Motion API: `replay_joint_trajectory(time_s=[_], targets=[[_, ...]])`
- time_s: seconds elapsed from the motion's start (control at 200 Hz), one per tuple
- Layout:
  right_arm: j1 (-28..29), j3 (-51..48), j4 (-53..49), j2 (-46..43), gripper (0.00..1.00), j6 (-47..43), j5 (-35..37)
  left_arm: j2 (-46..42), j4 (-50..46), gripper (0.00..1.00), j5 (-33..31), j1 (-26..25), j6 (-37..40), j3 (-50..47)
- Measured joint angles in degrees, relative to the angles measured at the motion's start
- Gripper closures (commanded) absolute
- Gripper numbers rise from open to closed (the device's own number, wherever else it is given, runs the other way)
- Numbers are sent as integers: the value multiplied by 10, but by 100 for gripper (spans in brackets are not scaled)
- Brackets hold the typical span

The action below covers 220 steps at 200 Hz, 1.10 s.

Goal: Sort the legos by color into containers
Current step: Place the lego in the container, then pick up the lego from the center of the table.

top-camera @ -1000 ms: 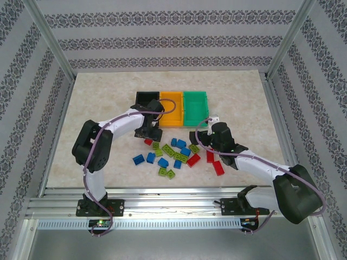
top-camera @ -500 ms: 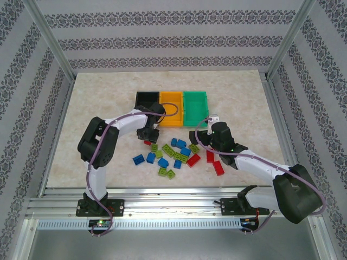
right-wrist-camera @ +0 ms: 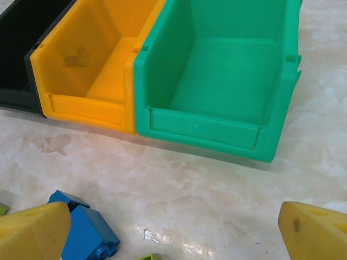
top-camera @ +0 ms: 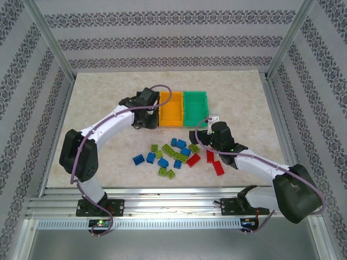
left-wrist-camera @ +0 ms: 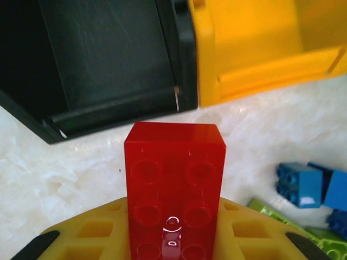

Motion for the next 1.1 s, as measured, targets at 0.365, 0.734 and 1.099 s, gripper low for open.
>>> replay_joint_trajectory(time_s=[0.365,0.734,1.099], targets=[[1,0,0,0,2,0,0,70,23,36,33,68,-43,89],[1,16,-2,22,2,3,-16,-99,187,32,69,69,-52,-198],[16,96,-73,78,11,16,-93,-180,372,31,128,85,-33,-399]])
